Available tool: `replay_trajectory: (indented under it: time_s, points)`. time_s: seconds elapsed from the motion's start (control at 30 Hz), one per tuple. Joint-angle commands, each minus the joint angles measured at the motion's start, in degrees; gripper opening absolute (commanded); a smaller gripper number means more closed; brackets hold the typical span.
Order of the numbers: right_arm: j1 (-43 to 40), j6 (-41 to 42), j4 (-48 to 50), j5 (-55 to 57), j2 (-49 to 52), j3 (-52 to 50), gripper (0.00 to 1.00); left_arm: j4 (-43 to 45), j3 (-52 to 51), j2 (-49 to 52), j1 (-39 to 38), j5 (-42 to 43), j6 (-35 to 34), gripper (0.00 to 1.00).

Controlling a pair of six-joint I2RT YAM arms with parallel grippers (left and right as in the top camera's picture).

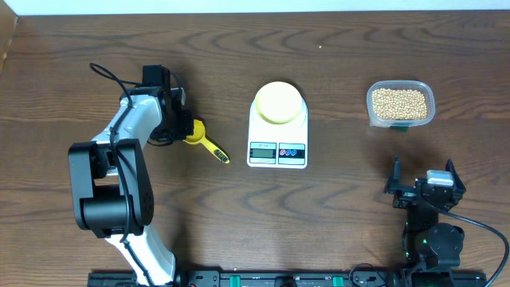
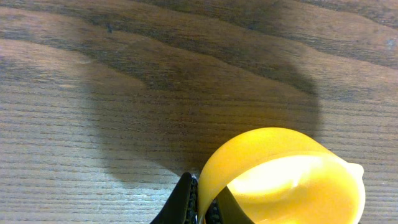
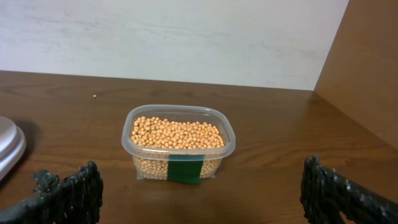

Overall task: Scoop item into bowl and weigh 50g on scale
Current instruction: 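Lift the yellow scoop with the left gripper and rotate it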

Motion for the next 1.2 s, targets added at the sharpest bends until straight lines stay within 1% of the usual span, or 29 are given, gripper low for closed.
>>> replay_trajectory:
  time_s: [0.0, 1.17]
  points:
    - [0.2, 0.6, -0.2, 0.8, -0.3, -0.1, 0.99, 0.0, 0.5, 0.7, 0.0, -0.7, 0.2, 0.08]
    - [0.2, 0.6, -0.2, 0.9, -0.3, -0.1, 0.99, 1.4, 0.5, 0.7, 0.0, -0.7, 0.1, 0.08]
